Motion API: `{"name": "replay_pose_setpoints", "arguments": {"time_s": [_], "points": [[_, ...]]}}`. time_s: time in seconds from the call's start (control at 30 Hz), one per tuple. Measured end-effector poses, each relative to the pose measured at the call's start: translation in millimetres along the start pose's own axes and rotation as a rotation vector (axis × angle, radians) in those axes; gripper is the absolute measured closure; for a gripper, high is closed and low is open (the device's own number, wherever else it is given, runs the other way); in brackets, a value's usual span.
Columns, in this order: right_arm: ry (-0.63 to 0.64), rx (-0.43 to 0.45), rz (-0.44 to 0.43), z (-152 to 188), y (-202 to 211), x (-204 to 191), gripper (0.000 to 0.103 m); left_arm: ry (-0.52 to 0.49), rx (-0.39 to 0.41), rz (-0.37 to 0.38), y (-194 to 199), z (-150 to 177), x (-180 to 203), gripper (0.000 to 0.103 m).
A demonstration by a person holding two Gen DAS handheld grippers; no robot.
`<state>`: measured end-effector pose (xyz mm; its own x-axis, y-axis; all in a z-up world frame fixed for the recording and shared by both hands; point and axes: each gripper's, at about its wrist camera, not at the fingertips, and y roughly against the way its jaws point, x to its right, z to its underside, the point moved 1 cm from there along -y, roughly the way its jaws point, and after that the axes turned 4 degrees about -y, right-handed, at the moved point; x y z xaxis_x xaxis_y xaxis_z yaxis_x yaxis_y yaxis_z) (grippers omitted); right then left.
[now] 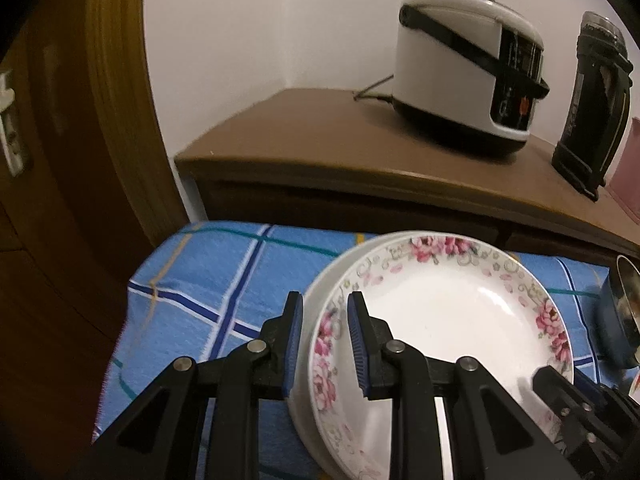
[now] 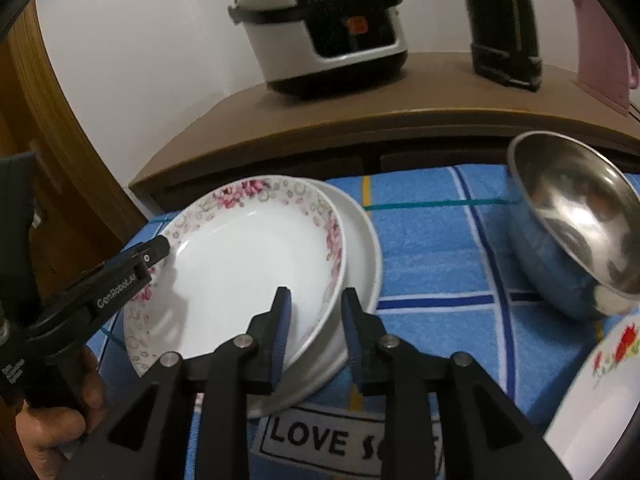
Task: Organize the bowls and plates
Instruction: 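Open both grippers and withdraw them from the stacked plates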
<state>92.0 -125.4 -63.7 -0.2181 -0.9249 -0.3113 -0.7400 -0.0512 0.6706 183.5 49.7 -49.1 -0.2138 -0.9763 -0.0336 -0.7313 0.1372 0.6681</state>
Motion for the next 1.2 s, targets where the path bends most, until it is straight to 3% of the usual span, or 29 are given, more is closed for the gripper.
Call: {"name": "replay_pose_setpoints", "arguments": {"time_s": [0.33,0.4,0.47,0.63,0.8,0.9,1.2], "points": [[0.037,0.060,-0.036,16,46,-4,0.055,0.039,0.018,-0.074,17,8,-5,0.073],[0.040,0.064,-0.042,19,54,-3,0.052,0.040,0.033,-0.087,27,12,-2,0.051],[0.051,0.076,-0.040,22,62,-3,0.051,0.029,0.058,-0.136,37,15,2,0.035],[0.064,0.091,-0.055,27,79,-3,0.051,0.008,0.086,-0.178,58,20,10,0.035],[0.072,0.113,-0.058,31,95,2,0.051,0.008,0.099,-0.164,74,24,18,0.035],[0.060,0.124,-0.063,31,103,8,0.044,-0.001,0.097,-0.155,79,26,25,0.034],[0.054,0.150,-0.054,32,123,22,0.043,-0.016,0.108,-0.134,95,29,44,0.034]]}}
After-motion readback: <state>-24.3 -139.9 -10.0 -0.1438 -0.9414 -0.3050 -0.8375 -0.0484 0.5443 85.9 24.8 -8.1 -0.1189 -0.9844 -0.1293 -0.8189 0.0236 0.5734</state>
